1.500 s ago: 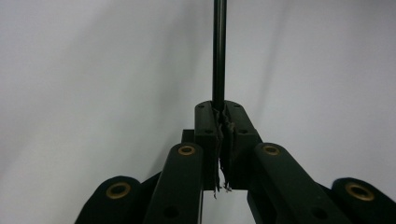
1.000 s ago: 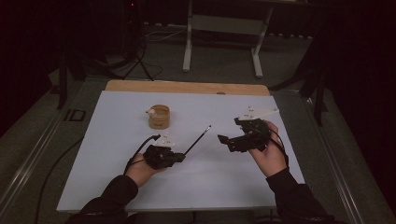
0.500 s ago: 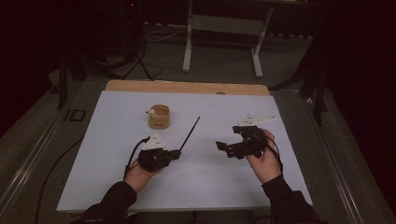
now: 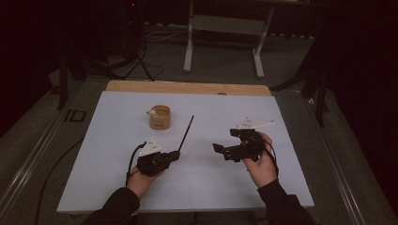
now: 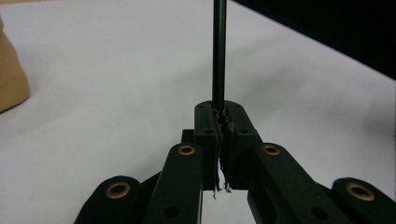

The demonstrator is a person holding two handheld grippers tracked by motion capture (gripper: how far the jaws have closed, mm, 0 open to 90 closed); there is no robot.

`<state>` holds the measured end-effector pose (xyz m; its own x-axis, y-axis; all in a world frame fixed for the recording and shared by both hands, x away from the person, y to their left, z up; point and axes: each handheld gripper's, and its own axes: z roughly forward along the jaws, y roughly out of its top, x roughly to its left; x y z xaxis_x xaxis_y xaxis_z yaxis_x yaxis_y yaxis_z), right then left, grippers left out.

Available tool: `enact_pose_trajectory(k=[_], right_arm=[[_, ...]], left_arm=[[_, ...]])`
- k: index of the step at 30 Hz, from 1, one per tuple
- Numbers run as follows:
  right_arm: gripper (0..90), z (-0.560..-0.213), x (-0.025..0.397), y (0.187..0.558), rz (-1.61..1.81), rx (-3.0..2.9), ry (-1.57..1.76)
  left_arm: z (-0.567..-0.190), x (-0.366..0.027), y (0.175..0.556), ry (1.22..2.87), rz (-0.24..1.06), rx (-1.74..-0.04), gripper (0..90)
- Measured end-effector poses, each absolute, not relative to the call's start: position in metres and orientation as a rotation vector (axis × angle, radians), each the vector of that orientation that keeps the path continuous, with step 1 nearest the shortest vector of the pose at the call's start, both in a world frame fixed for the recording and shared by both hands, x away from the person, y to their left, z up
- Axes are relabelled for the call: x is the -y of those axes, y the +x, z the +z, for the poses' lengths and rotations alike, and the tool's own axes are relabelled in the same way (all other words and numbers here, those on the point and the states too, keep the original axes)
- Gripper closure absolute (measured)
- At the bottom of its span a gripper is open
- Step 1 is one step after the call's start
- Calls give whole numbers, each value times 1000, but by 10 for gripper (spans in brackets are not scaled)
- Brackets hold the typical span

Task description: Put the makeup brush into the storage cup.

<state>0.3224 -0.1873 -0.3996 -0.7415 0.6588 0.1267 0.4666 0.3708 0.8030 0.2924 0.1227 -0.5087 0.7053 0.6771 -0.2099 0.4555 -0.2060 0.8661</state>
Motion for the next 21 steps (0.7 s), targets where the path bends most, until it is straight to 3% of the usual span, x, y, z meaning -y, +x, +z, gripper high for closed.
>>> enact_pose_trajectory(k=[21], right_arm=[[94,-369,141,332,1317,-2347,1100]], left_arm=[[-513,-124,294,1831,282,-903,861]])
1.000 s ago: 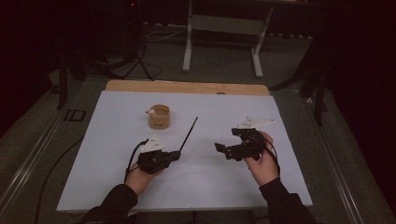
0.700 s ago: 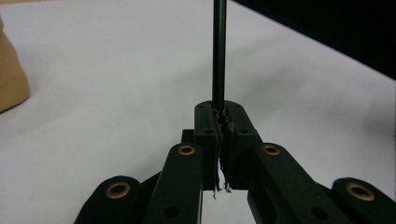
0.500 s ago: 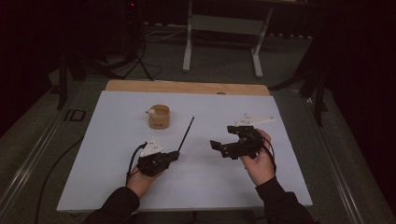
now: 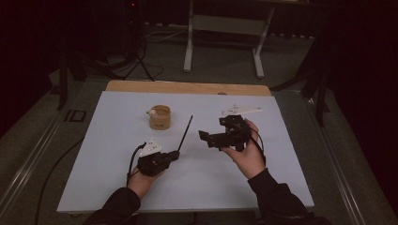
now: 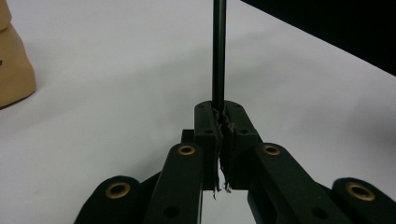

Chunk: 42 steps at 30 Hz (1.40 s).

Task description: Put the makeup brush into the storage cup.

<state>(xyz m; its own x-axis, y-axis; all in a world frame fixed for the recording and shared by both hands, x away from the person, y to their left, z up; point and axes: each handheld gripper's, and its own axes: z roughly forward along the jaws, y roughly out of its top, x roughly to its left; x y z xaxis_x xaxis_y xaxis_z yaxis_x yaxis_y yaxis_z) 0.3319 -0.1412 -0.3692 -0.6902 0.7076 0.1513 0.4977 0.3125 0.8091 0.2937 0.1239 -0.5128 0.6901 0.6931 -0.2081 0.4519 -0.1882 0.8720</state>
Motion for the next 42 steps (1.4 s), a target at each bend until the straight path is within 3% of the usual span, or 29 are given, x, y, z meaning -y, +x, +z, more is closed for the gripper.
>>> enact_pose_trajectory(k=[6,11,20,21,28,42], right_arm=[[97,-369,132,336,1354,-2317,1194],[161,-370,122,340,1357,-2284,1243],[328,-375,107,346,1371,-2225,1337],[392,-376,105,347,1370,-2215,1364],[528,-382,100,353,1376,-2176,1452],[674,-397,95,365,1428,-2216,1544]], left_arm=[[-513,-124,294,1826,276,-905,861],[-512,-124,294,1823,273,-905,861],[-511,-124,294,1813,282,-903,861],[-511,-124,294,1813,283,-901,861],[-511,-124,293,1811,278,-901,861],[-511,-122,293,1815,265,-887,861]])
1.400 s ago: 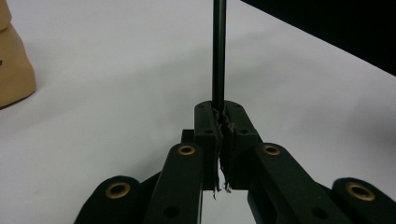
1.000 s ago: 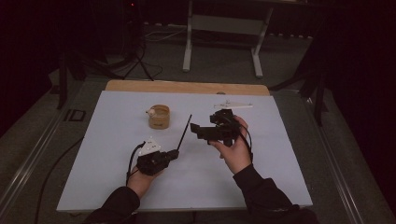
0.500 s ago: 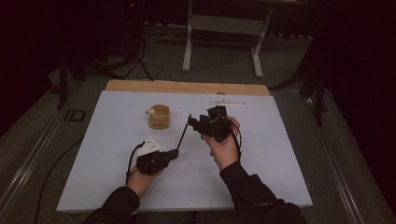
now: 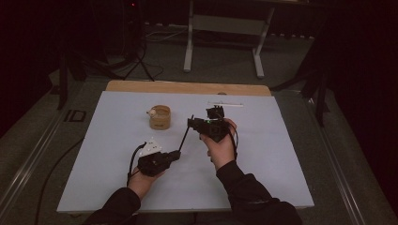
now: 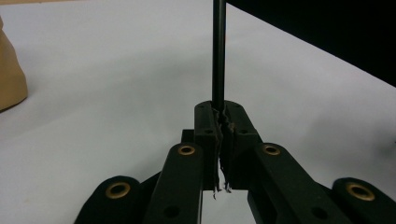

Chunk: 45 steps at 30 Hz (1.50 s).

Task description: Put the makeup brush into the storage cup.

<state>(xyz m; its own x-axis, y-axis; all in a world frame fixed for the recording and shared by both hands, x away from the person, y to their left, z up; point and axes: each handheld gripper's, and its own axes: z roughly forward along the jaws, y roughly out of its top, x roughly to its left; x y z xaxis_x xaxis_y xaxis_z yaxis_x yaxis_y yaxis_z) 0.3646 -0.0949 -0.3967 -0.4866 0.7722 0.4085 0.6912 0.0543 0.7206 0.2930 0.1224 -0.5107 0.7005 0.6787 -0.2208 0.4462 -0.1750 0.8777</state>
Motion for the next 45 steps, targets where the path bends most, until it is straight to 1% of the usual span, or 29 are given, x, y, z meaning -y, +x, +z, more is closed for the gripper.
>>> enact_pose_trajectory(k=[2,4,6,8,16,19,21,22,24,26,27,31,33,34,36,38,39,41,42,44,45], right_arm=[[721,-397,94,365,1431,-2219,1550],[743,-397,93,366,1435,-2222,1555],[800,-397,92,366,1435,-2232,1555],[833,-398,90,366,1430,-2244,1546],[852,-397,88,363,1444,-2279,1498],[856,-395,86,361,1455,-2280,1464],[856,-394,85,359,1455,-2279,1438],[857,-394,84,359,1454,-2287,1425],[857,-394,85,359,1461,-2289,1414],[857,-395,87,360,1460,-2300,1395],[857,-396,89,360,1467,-2304,1384],[857,-397,93,362,1456,-2345,1333],[857,-397,96,362,1450,-2353,1314],[857,-397,97,362,1453,-2355,1303],[857,-397,99,363,1446,-2366,1270],[857,-397,102,364,1466,-2393,1231],[857,-397,103,364,1465,-2401,1219],[856,-397,105,364,1466,-2405,1178],[856,-397,106,364,1471,-2411,1153],[856,-396,108,365,1471,-2412,1146],[856,-396,108,365,1465,-2419,1141]], left_arm=[[-511,-122,293,1810,258,-889,860],[-511,-122,293,1814,255,-886,861],[-511,-122,293,1814,247,-882,861],[-511,-121,293,1826,244,-873,861],[-511,-118,293,1835,231,-874,859],[-509,-116,292,1840,232,-857,842],[-507,-115,291,1841,236,-858,775],[-506,-115,291,1840,232,-859,758],[-504,-115,292,1844,220,-864,683],[-503,-115,292,1855,215,-862,669],[-502,-115,291,1866,223,-867,625],[-498,-116,292,1879,250,-861,554],[-497,-118,292,1881,249,-871,503],[-497,-118,292,1880,246,-874,495],[-498,-120,293,1884,245,-879,438],[-498,-122,293,1885,233,-884,415],[-498,-122,293,1883,233,-887,386],[-497,-123,293,1873,223,-891,373],[-497,-124,293,1872,220,-895,339],[-496,-125,293,1870,213,-897,317],[-496,-125,293,1870,212,-903,287]])
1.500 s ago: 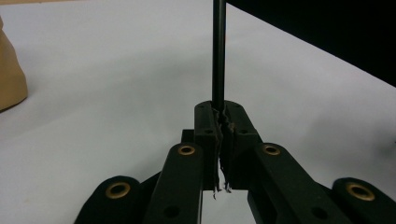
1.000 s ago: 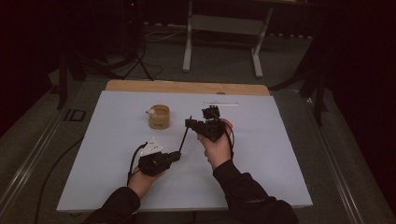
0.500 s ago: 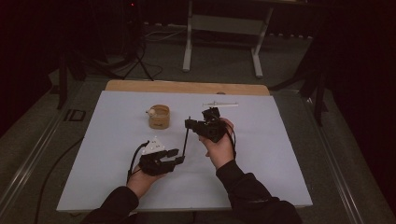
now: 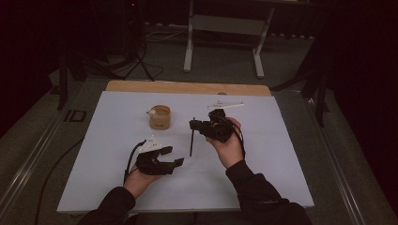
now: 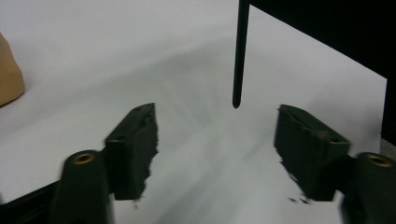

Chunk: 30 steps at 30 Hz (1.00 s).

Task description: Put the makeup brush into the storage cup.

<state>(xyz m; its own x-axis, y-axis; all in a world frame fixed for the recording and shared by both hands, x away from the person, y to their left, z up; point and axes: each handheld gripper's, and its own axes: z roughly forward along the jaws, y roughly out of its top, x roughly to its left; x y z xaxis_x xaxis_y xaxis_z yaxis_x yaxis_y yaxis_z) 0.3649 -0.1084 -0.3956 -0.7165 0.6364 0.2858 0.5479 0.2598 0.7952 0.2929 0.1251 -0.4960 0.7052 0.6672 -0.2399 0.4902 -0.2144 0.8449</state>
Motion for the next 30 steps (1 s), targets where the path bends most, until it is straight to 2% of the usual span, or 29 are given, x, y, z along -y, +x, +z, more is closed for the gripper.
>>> enact_pose_trajectory(k=[3,4,19,27,30], right_arm=[[856,-394,110,365,1459,-2420,1113],[857,-394,110,364,1460,-2422,1103],[857,-386,112,363,1424,-2417,976],[857,-378,111,364,1429,-2373,959],[857,-376,110,365,1425,-2368,947]], left_arm=[[-496,-126,292,1875,194,-894,237],[-496,-127,292,1880,182,-880,188],[-498,-136,284,1917,221,-860,124],[-502,-136,282,1939,201,-858,32],[-503,-136,283,1933,187,-858,28]])
